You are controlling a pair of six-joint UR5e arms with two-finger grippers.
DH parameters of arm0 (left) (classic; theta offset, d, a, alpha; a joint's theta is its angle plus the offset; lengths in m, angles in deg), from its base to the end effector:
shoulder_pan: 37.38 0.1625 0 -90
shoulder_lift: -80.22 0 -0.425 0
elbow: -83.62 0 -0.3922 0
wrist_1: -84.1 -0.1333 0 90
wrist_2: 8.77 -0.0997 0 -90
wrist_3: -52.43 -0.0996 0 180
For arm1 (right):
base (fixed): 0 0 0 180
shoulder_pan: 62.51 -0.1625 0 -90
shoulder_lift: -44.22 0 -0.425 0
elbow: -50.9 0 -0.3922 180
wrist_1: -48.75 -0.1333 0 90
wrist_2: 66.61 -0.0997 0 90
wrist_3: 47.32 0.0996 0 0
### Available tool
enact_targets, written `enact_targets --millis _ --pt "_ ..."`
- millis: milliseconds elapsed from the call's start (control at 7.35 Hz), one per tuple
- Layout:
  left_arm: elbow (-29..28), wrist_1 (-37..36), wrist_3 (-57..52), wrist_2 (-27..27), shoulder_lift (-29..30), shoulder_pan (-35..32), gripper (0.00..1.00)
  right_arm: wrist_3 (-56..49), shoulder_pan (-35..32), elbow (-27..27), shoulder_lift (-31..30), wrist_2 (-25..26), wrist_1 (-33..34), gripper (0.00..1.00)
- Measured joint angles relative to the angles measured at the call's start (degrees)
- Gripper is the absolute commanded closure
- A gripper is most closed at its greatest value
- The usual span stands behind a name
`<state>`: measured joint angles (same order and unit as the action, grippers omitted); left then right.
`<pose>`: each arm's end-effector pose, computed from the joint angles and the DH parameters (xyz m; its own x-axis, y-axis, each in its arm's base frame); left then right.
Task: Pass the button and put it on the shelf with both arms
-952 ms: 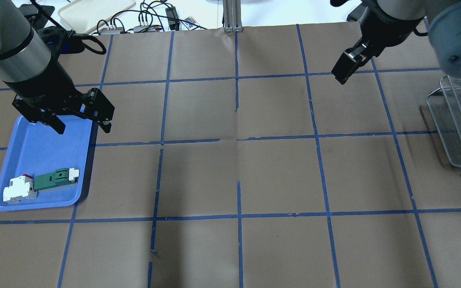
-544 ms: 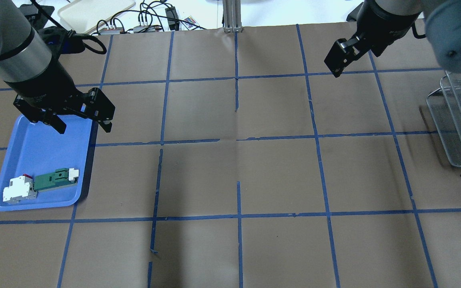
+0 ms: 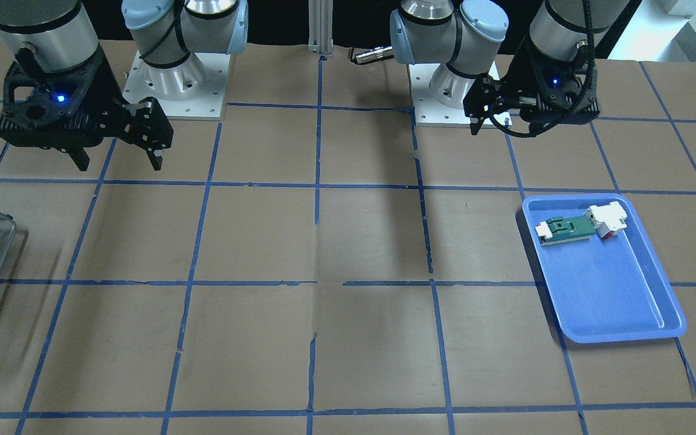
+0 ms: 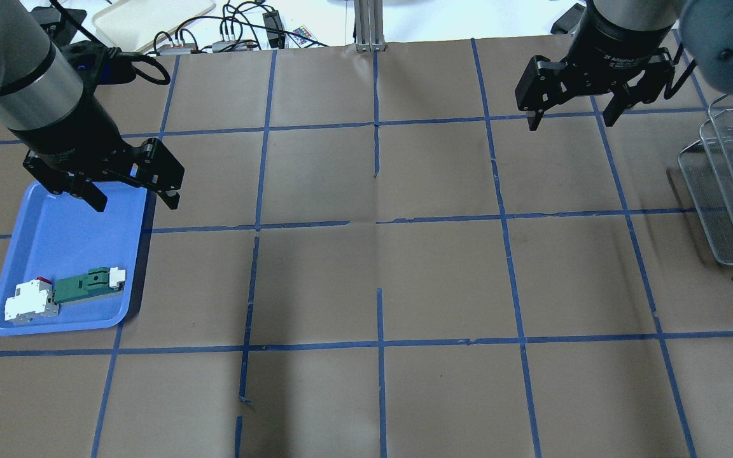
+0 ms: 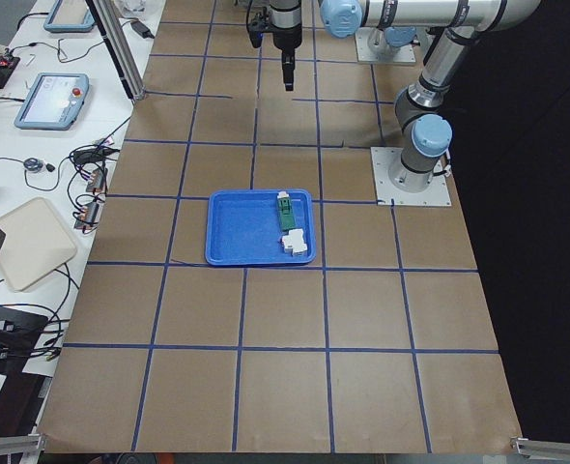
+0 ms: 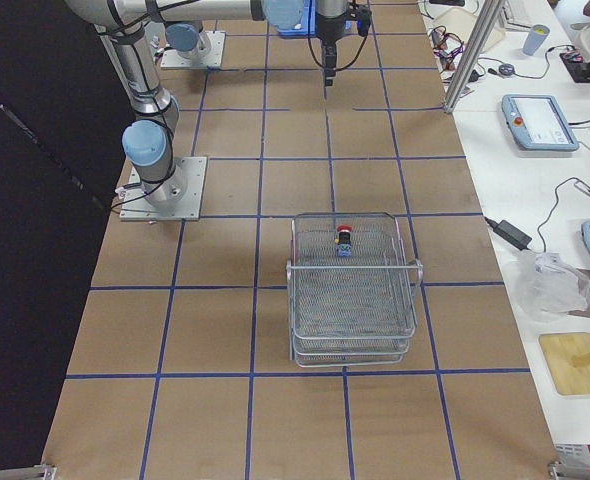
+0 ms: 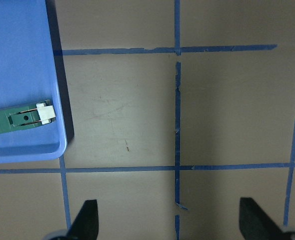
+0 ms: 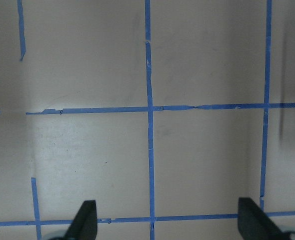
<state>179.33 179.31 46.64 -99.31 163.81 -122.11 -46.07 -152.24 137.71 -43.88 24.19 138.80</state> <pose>-0.0917 -0.4466 0.4825 -1.0000 0.0095 -0.0014 0.0094 0.9968 0.0792 0.1295 -0.5088 0.4989 -0.9995 0.0268 0.0134 0.0265 0.9994 -0.0237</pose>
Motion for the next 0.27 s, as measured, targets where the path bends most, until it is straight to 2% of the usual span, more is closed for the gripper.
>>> enact_targets --millis 272 --pt "0.00 -0.02 -0.04 0.00 -0.01 0.04 0.00 1.48 0.05 -0.17 0.04 -0.90 -0.50 0.00"
